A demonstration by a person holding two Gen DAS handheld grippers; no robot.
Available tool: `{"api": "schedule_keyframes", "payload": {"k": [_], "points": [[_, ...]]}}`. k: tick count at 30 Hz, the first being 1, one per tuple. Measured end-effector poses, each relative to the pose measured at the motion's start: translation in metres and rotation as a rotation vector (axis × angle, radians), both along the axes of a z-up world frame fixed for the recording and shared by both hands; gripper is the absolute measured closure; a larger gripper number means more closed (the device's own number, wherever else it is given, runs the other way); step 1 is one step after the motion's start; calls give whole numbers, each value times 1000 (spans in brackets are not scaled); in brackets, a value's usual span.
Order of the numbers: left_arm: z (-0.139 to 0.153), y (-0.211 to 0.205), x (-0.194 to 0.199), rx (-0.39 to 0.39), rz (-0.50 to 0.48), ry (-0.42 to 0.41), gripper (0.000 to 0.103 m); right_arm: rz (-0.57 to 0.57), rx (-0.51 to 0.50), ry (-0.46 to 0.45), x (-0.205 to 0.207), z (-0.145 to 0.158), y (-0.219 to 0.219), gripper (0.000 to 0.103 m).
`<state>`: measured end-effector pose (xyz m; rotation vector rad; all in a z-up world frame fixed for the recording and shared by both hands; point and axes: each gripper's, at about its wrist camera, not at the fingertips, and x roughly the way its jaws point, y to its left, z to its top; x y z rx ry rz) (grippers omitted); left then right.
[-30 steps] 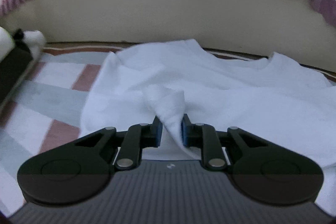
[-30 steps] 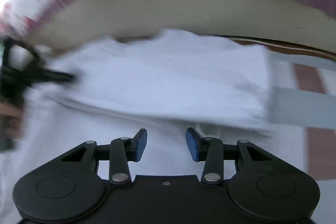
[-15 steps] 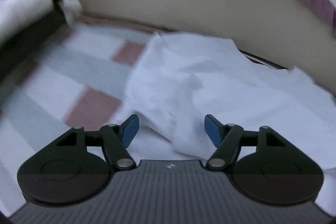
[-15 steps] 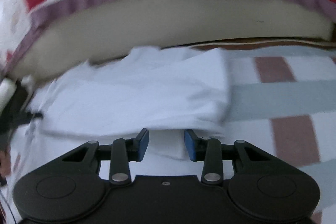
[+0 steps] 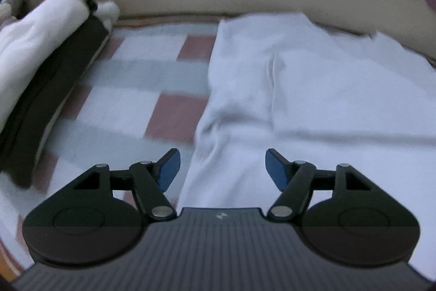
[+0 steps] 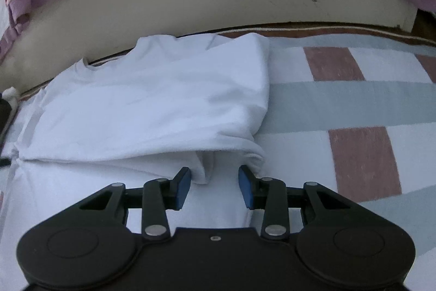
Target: Fold clothes
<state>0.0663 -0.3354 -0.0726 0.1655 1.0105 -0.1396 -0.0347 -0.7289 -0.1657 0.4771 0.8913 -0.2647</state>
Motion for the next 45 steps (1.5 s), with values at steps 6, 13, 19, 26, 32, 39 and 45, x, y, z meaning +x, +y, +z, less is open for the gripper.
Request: {"api": "schedule_keyframes", "payload": {"k": [6,13,19,26,32,39,45], "points": [[15,44,-55,38,-33,137,33,-32,154,-73,-21,6,-6,57],[0,60,-121,128,-172,284,30,180,228,-175,-45,58,39,56],[-6,52,-153,228,-315,275,20,574,89,-22,-42,93,153,55],[-7,71,-157,180,-291,378,16,864,-38,323,-50,84,243,49],[-18,86,-153,108,-274,492,16,585,121,705,-63,44,190,47],[-34,89,-151,109,-276,524,15,396,297,834,-74,12,146,33],[-43,98,-147,49,-243,601,11,274,443,911,-82,-14,118,33]]}}
